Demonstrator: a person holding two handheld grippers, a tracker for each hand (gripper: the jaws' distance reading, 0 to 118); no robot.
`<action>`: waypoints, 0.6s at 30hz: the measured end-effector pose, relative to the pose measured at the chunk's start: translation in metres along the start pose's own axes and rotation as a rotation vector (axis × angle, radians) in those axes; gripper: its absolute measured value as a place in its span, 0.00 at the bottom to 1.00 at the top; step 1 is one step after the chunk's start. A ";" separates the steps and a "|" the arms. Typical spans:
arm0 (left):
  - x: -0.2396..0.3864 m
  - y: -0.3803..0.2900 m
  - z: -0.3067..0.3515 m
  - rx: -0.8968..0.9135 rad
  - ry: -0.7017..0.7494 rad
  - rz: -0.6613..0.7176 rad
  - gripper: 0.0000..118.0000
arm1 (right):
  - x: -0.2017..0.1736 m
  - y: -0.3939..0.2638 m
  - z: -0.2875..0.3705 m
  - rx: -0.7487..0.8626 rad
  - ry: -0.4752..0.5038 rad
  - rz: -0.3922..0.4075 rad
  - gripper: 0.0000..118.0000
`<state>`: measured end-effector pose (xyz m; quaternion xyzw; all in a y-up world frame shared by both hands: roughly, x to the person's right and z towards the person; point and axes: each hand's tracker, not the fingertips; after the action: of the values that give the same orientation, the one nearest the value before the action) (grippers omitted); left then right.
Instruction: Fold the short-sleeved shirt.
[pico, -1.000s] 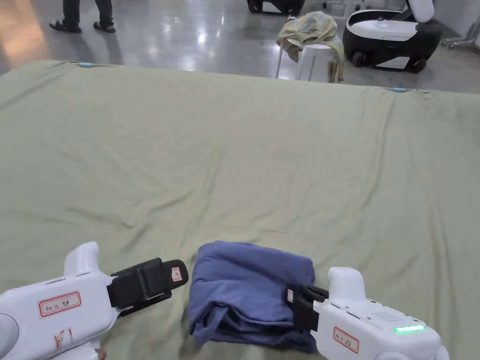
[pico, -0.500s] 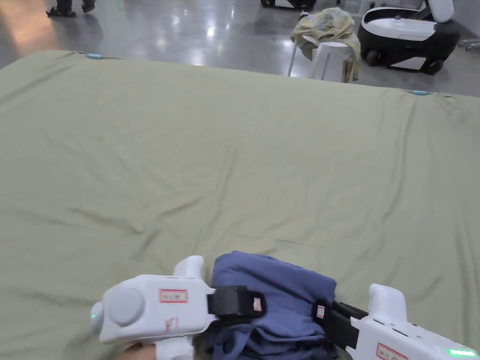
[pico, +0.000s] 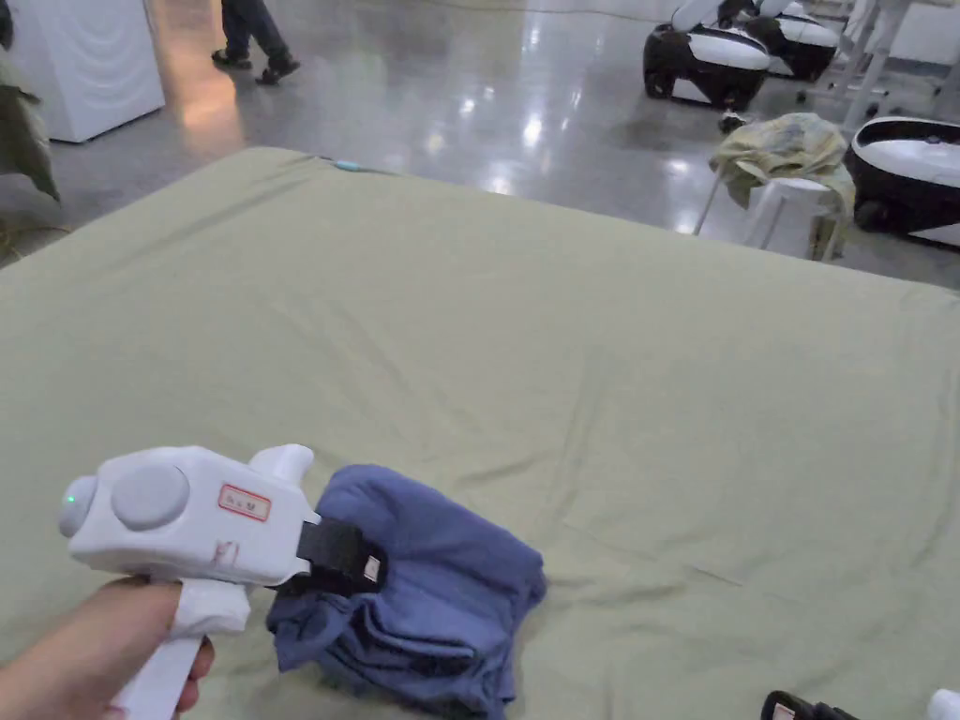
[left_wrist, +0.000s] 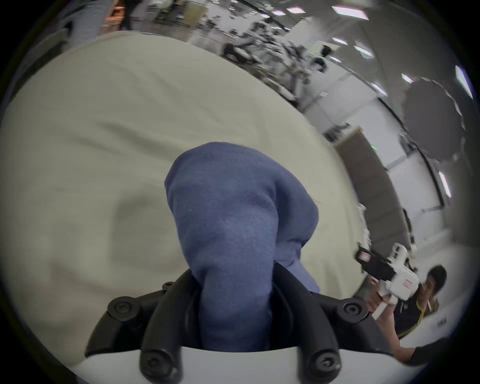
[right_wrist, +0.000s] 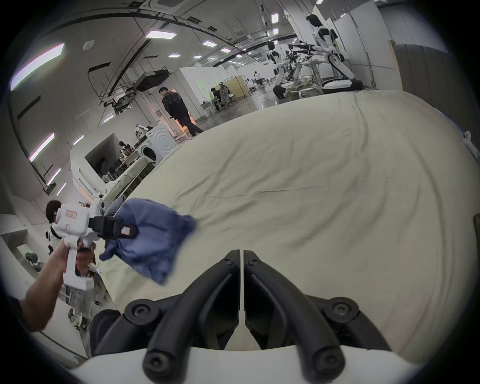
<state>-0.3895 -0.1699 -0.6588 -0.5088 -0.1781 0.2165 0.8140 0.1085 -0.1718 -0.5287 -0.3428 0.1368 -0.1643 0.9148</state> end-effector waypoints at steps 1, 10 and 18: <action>-0.031 0.010 0.015 0.000 0.013 0.044 0.16 | -0.005 -0.001 -0.001 -0.001 -0.001 0.002 0.03; -0.168 0.024 0.076 0.013 -0.006 0.329 0.50 | -0.049 -0.008 -0.004 -0.010 0.018 0.038 0.03; -0.103 0.021 0.160 0.249 0.103 0.149 0.86 | -0.048 0.001 0.024 0.025 0.015 0.064 0.03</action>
<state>-0.5617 -0.0966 -0.6181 -0.4262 -0.0695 0.2703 0.8605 0.0739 -0.1381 -0.5054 -0.3254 0.1525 -0.1392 0.9228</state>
